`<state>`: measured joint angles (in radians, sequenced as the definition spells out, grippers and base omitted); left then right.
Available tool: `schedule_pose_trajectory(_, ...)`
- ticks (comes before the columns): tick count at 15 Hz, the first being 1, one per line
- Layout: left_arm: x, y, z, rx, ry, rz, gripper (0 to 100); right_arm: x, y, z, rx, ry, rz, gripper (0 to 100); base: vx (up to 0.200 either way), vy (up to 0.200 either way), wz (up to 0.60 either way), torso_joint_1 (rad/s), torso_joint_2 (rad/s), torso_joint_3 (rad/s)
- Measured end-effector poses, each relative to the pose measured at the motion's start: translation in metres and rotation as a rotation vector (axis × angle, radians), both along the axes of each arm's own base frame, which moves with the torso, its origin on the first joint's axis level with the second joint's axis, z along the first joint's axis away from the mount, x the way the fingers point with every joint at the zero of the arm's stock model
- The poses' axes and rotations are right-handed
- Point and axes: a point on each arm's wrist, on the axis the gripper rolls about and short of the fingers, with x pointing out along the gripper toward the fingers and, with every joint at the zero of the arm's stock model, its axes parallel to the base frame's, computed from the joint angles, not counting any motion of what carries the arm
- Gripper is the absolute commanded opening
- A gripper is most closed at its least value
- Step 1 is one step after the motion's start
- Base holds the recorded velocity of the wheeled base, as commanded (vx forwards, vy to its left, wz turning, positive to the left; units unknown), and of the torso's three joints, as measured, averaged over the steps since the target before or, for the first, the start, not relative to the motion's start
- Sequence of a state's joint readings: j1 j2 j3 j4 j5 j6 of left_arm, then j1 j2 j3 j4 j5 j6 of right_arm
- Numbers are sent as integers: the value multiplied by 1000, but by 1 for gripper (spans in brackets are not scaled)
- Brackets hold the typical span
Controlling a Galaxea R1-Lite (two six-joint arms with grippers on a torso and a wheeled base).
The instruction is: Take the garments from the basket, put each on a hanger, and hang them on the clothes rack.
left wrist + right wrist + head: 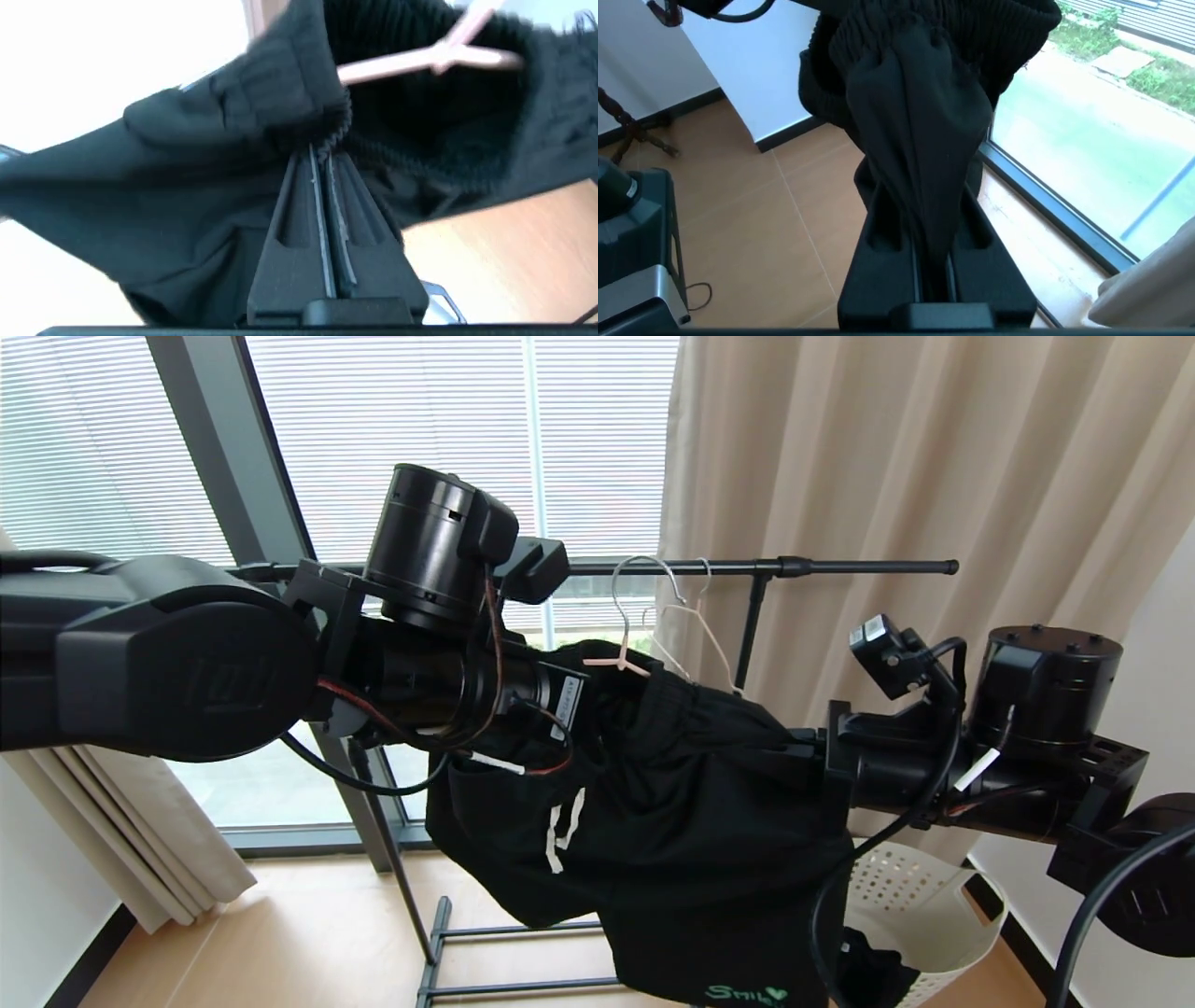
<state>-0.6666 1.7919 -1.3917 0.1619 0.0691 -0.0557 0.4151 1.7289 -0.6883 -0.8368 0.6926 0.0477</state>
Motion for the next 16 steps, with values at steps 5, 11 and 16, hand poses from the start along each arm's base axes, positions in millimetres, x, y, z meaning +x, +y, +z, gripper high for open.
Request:
schedule_pose_trajectory(5, 1, -4, -4, -2, 5, -13, 100, -7, -3, 6, 10, -14, 17, 0, 0, 0, 0, 0, 0, 0)
schedule_pose_trajectory(11, -9, -11, -1, -5, -4, -42, 100, -8, -3, 7, 12, -20, 17, 0, 0, 0, 0, 0, 0, 0)
schedule_pose_trajectory(16, -25, -8, 10, -23, -23, -69, 100, -8, -3, 8, 15, -20, 33, 0, 0, 0, 0, 0, 0, 0)
